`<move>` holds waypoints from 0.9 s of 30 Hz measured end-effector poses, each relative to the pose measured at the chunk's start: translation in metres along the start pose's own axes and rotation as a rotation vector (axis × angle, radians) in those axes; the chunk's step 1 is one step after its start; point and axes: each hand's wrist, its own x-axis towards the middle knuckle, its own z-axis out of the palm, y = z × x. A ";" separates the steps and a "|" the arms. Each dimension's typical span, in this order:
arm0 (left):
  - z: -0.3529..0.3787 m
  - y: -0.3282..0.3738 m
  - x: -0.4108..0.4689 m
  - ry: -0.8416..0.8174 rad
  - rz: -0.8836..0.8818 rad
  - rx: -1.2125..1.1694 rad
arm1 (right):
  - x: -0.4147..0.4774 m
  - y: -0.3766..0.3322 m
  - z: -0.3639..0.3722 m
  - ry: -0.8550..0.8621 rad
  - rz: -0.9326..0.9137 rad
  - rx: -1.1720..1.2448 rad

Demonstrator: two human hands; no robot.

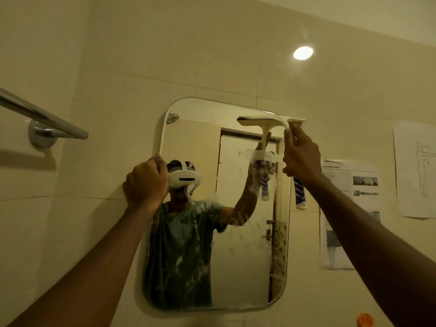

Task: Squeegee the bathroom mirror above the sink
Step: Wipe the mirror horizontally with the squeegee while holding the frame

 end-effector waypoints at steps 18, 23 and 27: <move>-0.002 -0.005 0.002 -0.039 0.032 -0.049 | -0.003 0.007 0.012 0.076 -0.013 -0.106; 0.000 -0.008 0.002 -0.022 0.026 -0.051 | -0.039 0.033 0.029 0.092 0.047 -0.031; -0.003 -0.003 0.000 -0.017 0.008 -0.042 | -0.114 0.062 0.032 0.029 0.143 0.006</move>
